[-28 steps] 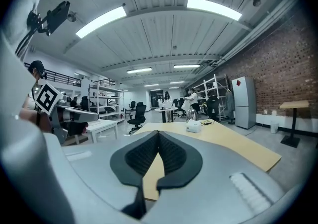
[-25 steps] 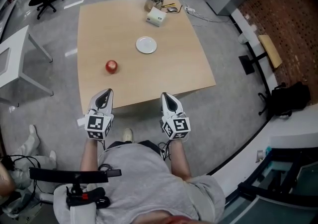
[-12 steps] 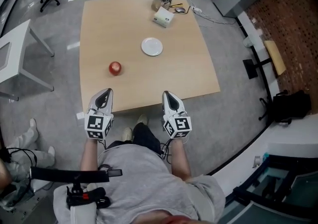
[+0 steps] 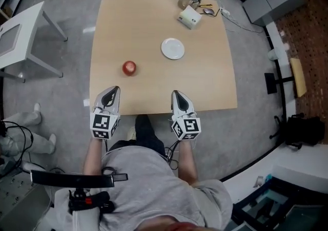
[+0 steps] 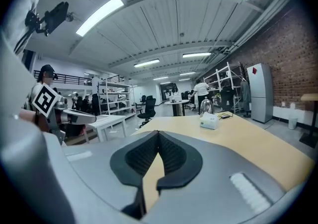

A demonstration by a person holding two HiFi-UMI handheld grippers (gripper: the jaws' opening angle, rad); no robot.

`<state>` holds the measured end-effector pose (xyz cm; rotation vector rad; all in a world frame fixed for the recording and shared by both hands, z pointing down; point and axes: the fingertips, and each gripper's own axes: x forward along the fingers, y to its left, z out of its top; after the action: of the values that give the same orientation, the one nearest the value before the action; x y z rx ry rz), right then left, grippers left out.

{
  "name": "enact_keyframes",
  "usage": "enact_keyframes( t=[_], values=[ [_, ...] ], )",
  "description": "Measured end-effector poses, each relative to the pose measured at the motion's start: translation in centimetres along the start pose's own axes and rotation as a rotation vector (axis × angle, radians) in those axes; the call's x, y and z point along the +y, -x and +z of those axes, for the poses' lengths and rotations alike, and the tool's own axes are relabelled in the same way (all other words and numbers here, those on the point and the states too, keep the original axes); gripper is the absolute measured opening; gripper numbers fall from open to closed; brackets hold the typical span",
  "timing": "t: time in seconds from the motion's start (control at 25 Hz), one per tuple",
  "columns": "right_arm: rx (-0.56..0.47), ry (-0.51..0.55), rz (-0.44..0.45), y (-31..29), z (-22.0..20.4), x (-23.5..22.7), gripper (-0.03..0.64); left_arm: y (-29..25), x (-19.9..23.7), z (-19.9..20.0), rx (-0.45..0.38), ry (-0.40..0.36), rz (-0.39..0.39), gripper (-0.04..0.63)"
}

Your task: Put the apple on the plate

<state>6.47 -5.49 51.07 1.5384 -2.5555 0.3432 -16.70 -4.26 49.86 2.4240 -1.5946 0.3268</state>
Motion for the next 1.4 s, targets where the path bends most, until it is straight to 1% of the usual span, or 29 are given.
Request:
enact_keyframes(
  t=[0.2, 0.32, 0.44, 0.56, 0.76, 0.88, 1.04, 1.28, 1.32, 1.36, 1.4],
  values=[
    [0.031, -0.003, 0.032, -1.1, 0.7, -0.3, 0.005, 0.1, 0.5, 0.4, 0.032, 0.004, 0.053, 0.020],
    [0.055, -0.008, 0.049, -1.6, 0.7, -0.3, 0.005, -0.2, 0.6, -0.5, 0.052, 0.005, 0.061, 0.020],
    [0.081, -0.016, 0.067, -2.3, 0.5, -0.3, 0.005, -1.0, 0.5, -1.0, 0.087, -0.032, 0.065, 0.020],
    [0.107, -0.025, 0.081, -4.1, -0.4, -1.2, 0.005, -3.1, 0.7, -2.2, 0.128, -0.063, 0.070, 0.020],
    [0.144, -0.041, 0.095, -7.2, -2.8, -3.0, 0.006, -7.1, 1.6, -4.8, 0.181, -0.033, 0.064, 0.020],
    [0.156, -0.047, 0.102, -8.0, -3.3, -3.4, 0.005, -8.2, 2.1, -6.1, 0.224, -0.023, 0.068, 0.020],
    [0.167, -0.062, 0.108, -8.9, -4.0, -4.1, 0.005, -9.5, 2.3, -7.6, 0.283, -0.029, 0.063, 0.020],
    [0.187, -0.081, 0.119, -10.0, -5.0, -5.0, 0.006, -10.9, 2.6, -9.0, 0.326, -0.019, 0.080, 0.020],
    [0.189, -0.082, 0.122, -10.3, -5.1, -5.2, 0.006, -11.1, 2.8, -9.1, 0.327, -0.014, 0.086, 0.022],
    [0.191, -0.083, 0.125, -10.5, -5.2, -5.3, 0.005, -11.3, 2.9, -9.2, 0.329, -0.009, 0.089, 0.047],
    [0.192, -0.084, 0.128, -10.7, -5.3, -5.3, 0.006, -11.5, 3.0, -9.4, 0.332, -0.003, 0.091, 0.058]
  ],
)
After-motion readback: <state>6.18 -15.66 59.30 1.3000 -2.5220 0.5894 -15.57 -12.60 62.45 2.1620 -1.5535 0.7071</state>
